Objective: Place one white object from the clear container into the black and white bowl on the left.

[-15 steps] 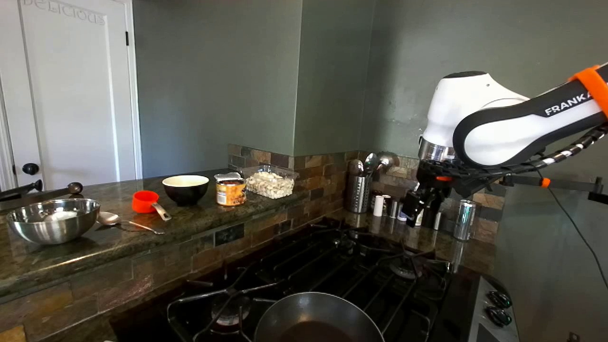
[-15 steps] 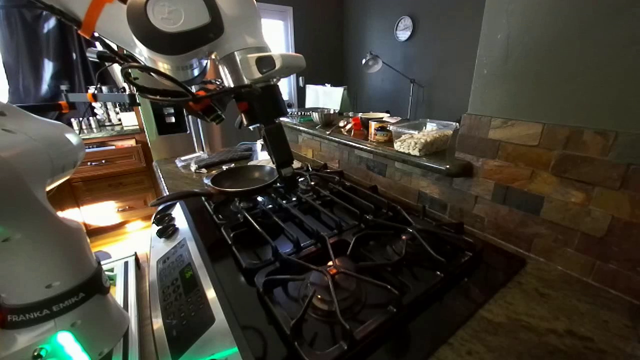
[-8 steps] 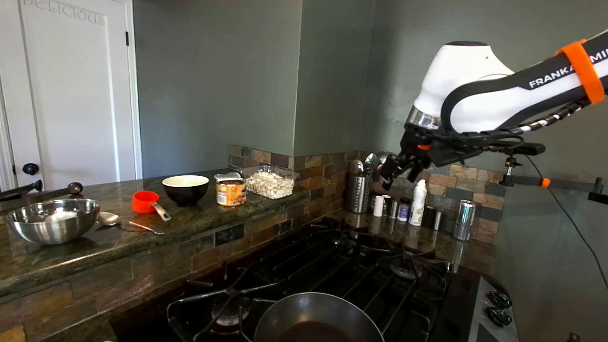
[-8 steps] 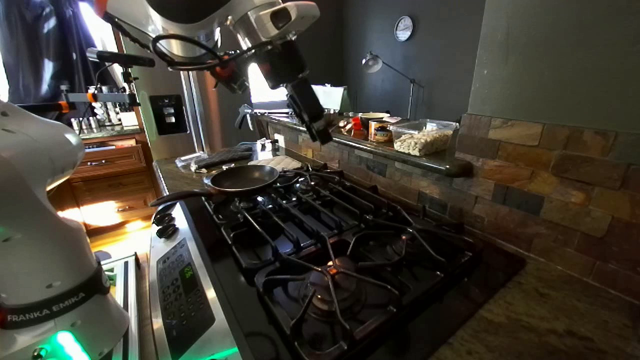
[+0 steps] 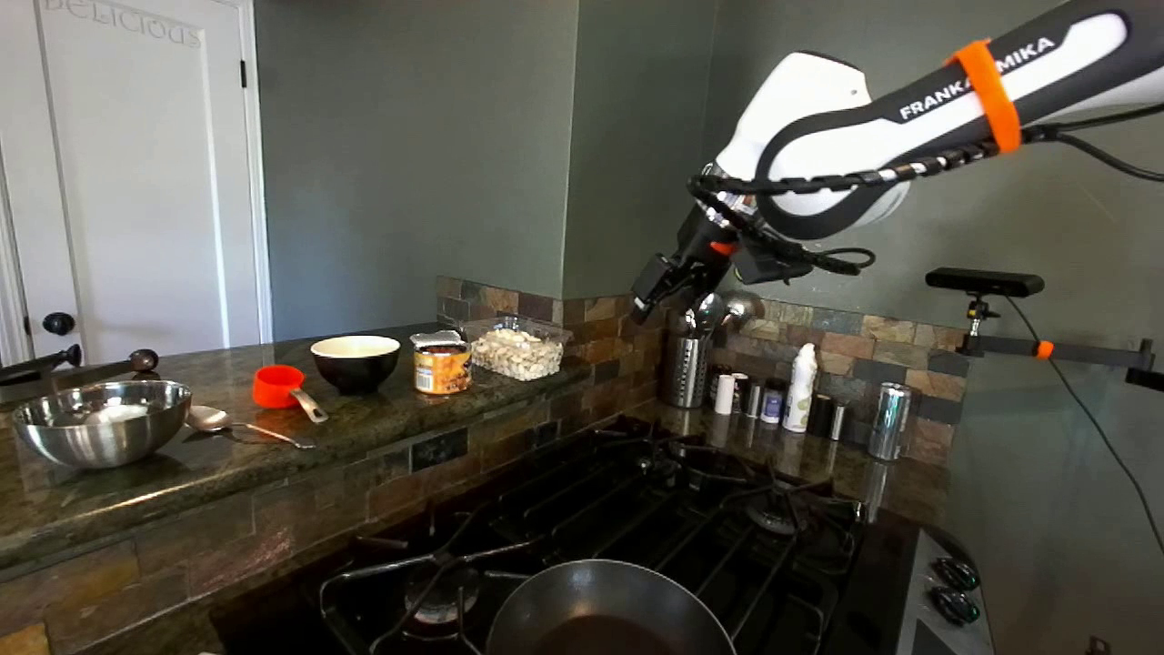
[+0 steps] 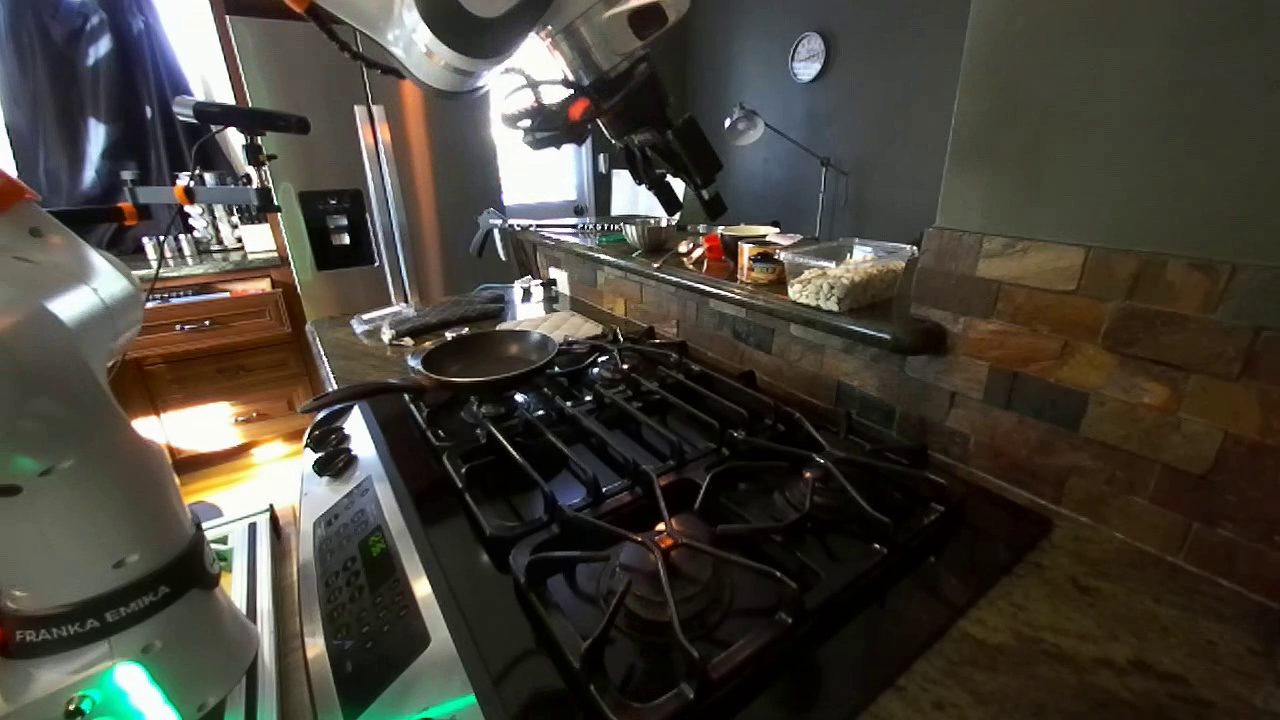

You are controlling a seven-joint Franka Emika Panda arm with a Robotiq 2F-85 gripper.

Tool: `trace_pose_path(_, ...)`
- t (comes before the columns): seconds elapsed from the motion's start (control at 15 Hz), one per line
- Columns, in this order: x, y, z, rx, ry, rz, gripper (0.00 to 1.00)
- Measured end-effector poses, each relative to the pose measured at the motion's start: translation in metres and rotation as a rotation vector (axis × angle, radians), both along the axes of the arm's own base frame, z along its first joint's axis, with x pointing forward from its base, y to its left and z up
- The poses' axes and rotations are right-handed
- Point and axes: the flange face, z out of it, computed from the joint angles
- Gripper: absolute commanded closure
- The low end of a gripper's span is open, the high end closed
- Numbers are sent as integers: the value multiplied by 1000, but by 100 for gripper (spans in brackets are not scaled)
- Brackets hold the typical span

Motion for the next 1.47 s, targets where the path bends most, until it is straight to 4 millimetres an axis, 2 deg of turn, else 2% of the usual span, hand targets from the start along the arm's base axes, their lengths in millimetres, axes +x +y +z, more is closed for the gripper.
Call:
trace_pose_path(0.13, 19, 6, -1, 38, 9, 53, 0)
trace_pose_path(0.2, 21, 5, -2, 36, 12, 51, 0)
trace_pose_path(0.8, 18, 3, 2, 36, 3, 46, 0)
trace_pose_path(1.0, 22, 8, 9, 62, -46, 96, 0)
trace_pose_path(1.2, 34, 13, 19, 52, -82, 173, 0)
trace_pose_path(1.47, 62, 10, 31, 14, -102, 252, 0)
